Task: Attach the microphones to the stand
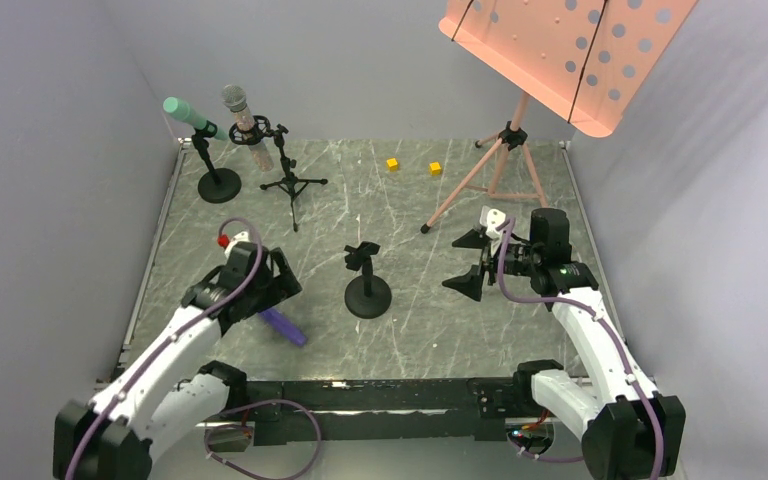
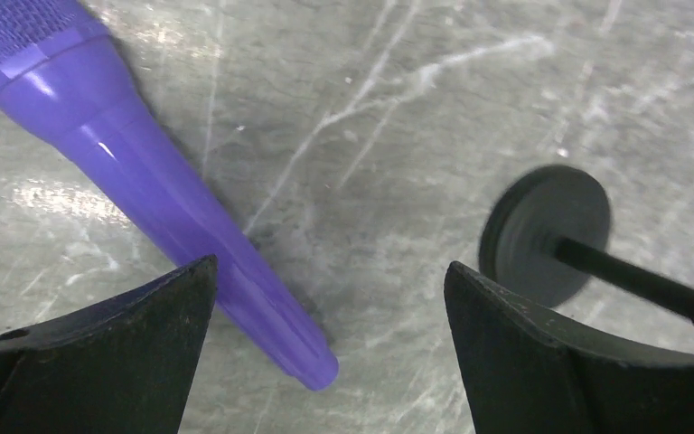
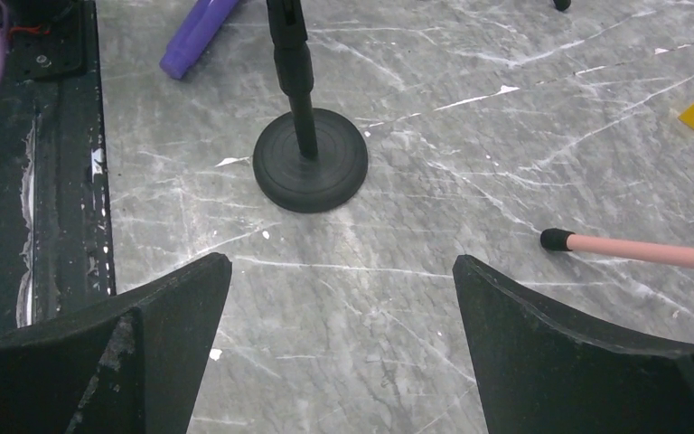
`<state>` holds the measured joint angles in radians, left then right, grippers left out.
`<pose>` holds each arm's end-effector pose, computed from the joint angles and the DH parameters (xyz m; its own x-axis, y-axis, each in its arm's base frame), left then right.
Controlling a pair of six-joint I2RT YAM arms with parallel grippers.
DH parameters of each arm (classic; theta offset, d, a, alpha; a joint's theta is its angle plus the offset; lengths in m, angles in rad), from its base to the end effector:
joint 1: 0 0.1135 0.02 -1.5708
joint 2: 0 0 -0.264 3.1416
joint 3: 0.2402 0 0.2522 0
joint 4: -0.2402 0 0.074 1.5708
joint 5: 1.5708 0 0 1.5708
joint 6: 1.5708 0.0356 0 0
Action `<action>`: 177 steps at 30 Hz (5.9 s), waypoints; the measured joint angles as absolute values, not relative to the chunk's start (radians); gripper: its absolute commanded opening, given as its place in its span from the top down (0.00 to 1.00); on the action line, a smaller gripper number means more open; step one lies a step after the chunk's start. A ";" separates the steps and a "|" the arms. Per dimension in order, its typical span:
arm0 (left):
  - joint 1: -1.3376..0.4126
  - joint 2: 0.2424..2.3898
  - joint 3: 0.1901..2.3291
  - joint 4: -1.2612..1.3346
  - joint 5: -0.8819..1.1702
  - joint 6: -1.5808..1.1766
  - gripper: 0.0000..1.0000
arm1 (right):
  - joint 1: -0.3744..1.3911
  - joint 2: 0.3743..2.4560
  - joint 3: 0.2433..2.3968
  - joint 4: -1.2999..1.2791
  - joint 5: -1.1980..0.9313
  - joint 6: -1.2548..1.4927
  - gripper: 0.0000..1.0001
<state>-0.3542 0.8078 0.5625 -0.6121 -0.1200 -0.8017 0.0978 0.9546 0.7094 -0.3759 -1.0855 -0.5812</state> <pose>0.1528 -0.0520 0.2203 -0.6879 -0.5062 -0.5202 -0.3212 0.8550 -0.4073 0.1893 0.0502 0.2750 -0.0660 -0.2638 -0.9623 -0.9544 0.2981 -0.0163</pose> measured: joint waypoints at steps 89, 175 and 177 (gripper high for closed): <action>-0.994 1.060 0.858 0.455 0.316 -0.223 1.00 | 0.046 0.974 1.399 -0.371 -1.317 0.191 0.00; -0.767 0.727 0.183 0.643 0.190 0.093 0.01 | 0.469 1.461 1.769 -0.888 -1.048 -0.472 0.93; -0.740 0.753 0.181 0.688 0.204 0.092 0.02 | 0.474 1.486 1.778 -0.892 -1.048 -0.481 0.93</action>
<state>-0.7403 0.7528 0.1814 0.6880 0.2035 0.0917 0.4736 1.4857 1.7782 -0.8925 -1.0481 -0.4808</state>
